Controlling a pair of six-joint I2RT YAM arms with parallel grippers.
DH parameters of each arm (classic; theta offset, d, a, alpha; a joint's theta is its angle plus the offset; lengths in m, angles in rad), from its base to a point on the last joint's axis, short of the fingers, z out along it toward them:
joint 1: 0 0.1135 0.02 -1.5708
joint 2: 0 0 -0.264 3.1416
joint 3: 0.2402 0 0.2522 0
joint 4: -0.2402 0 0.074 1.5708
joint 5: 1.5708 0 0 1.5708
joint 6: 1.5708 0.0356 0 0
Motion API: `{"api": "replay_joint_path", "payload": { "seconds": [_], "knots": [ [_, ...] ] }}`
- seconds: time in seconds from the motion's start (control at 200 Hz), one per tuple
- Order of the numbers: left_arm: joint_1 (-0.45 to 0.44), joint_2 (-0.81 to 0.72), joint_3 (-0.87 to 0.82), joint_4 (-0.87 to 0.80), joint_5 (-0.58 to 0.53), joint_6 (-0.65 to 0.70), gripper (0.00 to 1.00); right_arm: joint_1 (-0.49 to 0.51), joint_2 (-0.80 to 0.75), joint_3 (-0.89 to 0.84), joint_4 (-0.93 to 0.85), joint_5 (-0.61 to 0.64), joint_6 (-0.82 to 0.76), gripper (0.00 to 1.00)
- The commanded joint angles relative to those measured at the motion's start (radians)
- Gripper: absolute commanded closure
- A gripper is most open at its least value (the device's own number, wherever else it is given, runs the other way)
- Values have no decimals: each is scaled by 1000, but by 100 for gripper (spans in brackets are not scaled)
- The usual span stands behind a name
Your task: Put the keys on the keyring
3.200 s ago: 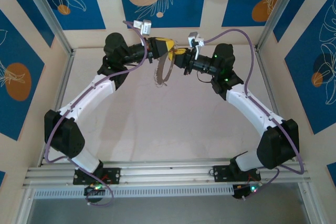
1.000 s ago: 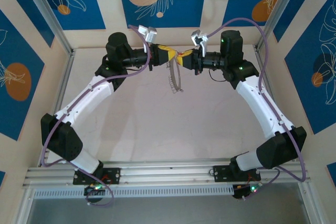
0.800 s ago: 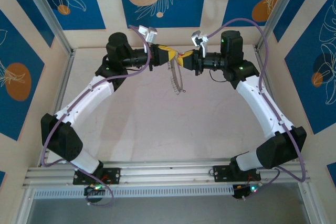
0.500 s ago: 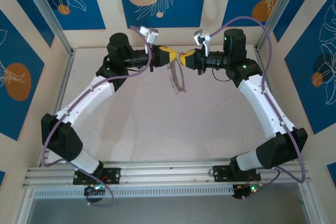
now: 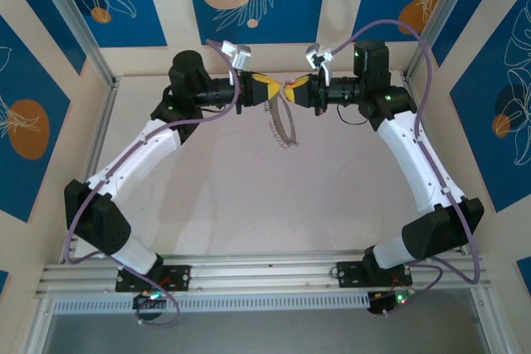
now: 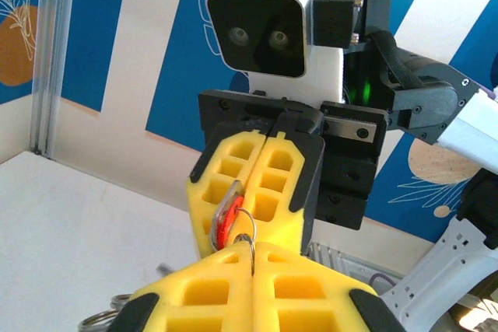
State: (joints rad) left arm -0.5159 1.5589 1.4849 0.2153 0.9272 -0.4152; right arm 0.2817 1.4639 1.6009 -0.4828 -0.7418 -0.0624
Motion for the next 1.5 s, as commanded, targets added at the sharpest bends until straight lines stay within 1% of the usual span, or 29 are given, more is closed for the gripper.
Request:
{"api": "replay_joint_path", "payload": {
  "seconds": [0.0, 0.235, 0.675, 0.945, 1.21, 1.495],
  "knots": [
    [-16, 1, 44, 4, 53, 18, 100, 15, 26, 62, -72, -23, -52, 100],
    [-22, 9, 49, -28, 65, 38, 100, 16, 43, 93, -79, -11, -65, 100],
    [-22, 4, 46, -47, 58, 62, 100, -50, -4, 67, -73, -30, -60, 100],
    [-21, -20, 34, -37, 26, 69, 100, -62, -19, 36, -124, 15, -101, 100],
    [-21, -23, 12, 42, 4, 17, 100, -46, -41, -56, -36, -28, -41, 100],
    [-22, -8, 11, 84, 10, -19, 100, 21, -11, -55, 16, -22, -17, 100]
  ]
}}
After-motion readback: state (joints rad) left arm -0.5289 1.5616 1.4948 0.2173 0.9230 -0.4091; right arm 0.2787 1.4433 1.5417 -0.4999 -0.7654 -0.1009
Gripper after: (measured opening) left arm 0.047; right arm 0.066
